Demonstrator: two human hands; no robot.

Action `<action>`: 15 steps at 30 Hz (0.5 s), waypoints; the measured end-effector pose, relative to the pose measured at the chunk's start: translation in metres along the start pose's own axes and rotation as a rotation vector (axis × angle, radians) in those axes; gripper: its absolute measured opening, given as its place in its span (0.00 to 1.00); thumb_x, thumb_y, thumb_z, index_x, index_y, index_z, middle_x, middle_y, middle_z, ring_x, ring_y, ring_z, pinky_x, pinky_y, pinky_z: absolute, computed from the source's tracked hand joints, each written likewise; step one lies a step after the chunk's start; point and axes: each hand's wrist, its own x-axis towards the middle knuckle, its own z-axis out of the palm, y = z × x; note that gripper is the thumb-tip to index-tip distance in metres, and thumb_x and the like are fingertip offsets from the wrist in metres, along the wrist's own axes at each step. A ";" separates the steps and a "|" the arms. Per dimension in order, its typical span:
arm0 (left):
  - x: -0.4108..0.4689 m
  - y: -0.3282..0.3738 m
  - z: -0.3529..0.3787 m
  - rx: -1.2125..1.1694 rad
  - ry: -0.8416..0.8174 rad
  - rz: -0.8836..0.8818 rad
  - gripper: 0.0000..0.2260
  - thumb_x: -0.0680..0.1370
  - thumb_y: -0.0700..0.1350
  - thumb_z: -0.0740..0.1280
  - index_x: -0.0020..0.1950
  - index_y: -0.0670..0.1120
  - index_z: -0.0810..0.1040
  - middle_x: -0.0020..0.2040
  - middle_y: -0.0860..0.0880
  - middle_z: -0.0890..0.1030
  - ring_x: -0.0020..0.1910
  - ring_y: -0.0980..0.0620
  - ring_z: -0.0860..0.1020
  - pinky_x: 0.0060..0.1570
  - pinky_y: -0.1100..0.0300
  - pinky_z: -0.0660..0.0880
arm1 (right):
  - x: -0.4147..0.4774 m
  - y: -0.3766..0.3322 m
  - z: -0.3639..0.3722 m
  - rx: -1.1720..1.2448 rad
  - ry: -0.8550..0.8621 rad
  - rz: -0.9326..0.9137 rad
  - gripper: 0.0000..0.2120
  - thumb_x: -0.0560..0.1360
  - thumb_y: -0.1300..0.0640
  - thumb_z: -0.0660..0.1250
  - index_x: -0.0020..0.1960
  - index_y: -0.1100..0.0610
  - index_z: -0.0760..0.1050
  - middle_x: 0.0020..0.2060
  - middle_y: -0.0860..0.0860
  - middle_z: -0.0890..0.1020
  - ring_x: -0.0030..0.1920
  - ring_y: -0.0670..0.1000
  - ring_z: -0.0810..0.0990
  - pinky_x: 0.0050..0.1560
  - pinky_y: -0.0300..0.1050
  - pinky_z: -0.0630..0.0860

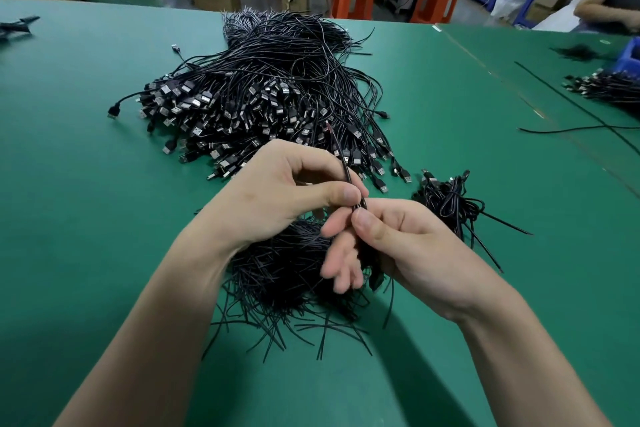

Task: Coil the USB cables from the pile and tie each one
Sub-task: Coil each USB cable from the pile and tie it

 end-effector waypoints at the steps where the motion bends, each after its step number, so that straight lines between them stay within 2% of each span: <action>1: 0.000 -0.001 -0.001 -0.008 0.020 -0.003 0.04 0.73 0.48 0.75 0.43 0.48 0.87 0.43 0.48 0.87 0.41 0.55 0.83 0.44 0.63 0.80 | 0.001 0.000 0.000 0.016 0.024 0.007 0.14 0.83 0.53 0.58 0.55 0.62 0.77 0.42 0.59 0.87 0.39 0.55 0.86 0.38 0.42 0.77; 4: 0.003 -0.006 0.000 -0.030 0.077 -0.031 0.05 0.73 0.47 0.77 0.41 0.46 0.87 0.38 0.42 0.85 0.33 0.53 0.80 0.37 0.62 0.79 | 0.001 0.000 0.000 0.031 0.116 0.007 0.12 0.84 0.54 0.58 0.53 0.62 0.74 0.45 0.61 0.87 0.42 0.57 0.87 0.38 0.41 0.79; 6: 0.004 -0.010 0.001 -0.024 0.084 -0.051 0.07 0.73 0.47 0.77 0.42 0.44 0.87 0.40 0.38 0.85 0.33 0.53 0.79 0.37 0.62 0.79 | 0.001 0.001 -0.001 0.032 0.174 0.010 0.11 0.84 0.54 0.58 0.53 0.63 0.71 0.44 0.63 0.86 0.42 0.58 0.87 0.38 0.41 0.79; 10: 0.004 -0.014 0.003 -0.071 0.019 -0.077 0.06 0.73 0.46 0.76 0.47 0.47 0.88 0.44 0.45 0.87 0.38 0.52 0.81 0.40 0.61 0.80 | -0.001 0.003 -0.004 0.003 0.261 0.018 0.11 0.82 0.54 0.61 0.51 0.63 0.72 0.42 0.62 0.86 0.39 0.56 0.86 0.36 0.41 0.78; 15: 0.005 -0.012 0.008 -0.080 0.073 -0.004 0.04 0.74 0.43 0.75 0.47 0.45 0.86 0.40 0.51 0.86 0.34 0.54 0.80 0.37 0.63 0.79 | 0.000 0.001 -0.005 -0.033 0.439 -0.031 0.11 0.76 0.54 0.69 0.49 0.62 0.80 0.39 0.60 0.86 0.37 0.52 0.85 0.38 0.40 0.79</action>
